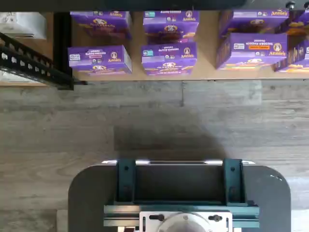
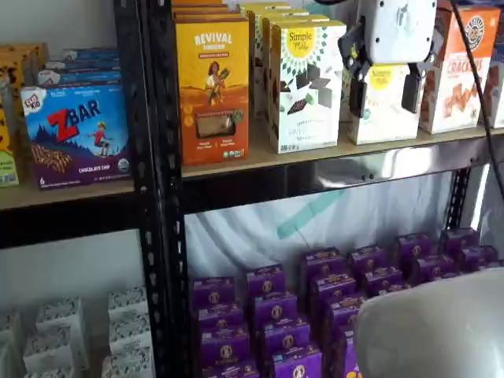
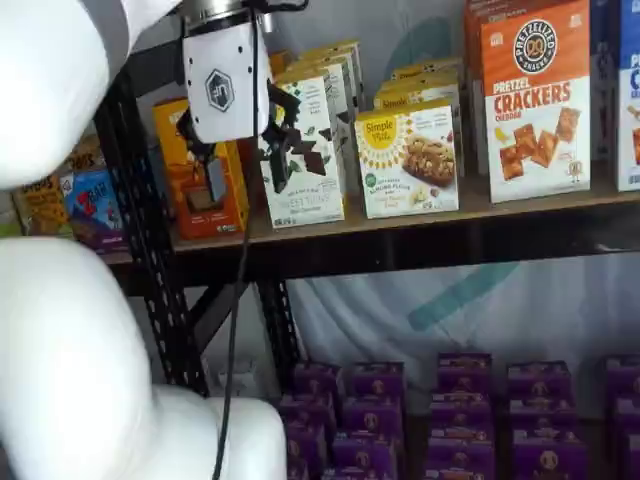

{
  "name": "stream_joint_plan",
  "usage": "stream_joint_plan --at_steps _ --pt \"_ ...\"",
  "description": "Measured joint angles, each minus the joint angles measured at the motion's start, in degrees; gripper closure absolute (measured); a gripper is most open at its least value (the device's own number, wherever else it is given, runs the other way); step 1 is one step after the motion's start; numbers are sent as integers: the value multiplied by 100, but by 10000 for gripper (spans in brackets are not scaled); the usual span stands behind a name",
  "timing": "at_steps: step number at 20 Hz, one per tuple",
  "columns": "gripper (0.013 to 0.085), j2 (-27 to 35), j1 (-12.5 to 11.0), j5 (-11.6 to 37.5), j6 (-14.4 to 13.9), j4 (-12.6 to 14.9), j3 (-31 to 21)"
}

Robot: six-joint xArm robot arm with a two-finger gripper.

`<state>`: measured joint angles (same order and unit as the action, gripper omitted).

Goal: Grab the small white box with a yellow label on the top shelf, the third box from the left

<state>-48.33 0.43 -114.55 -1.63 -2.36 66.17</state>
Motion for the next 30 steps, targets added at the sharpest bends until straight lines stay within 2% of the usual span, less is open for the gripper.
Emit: stream_joint_plan --at_steps 2,4,11,17,22,23,24,27,30 --pt "130 197 -14 -325 0 -21 170" --pt "130 251 -47 -437 13 -56 216" --pt "130 159 -252 -216 157 -197 138" --pt "130 180 -324 319 411 233 53" --pt "130 428 -839 909 949 397 69" --pt "130 541 -1031 1085 1129 396 104" --pt "130 569 -1082 1157 1182 392 108" --pt "130 916 -1458 1533 1522 344 262" --pt "130 1214 -1673 1761 1726 305 423"
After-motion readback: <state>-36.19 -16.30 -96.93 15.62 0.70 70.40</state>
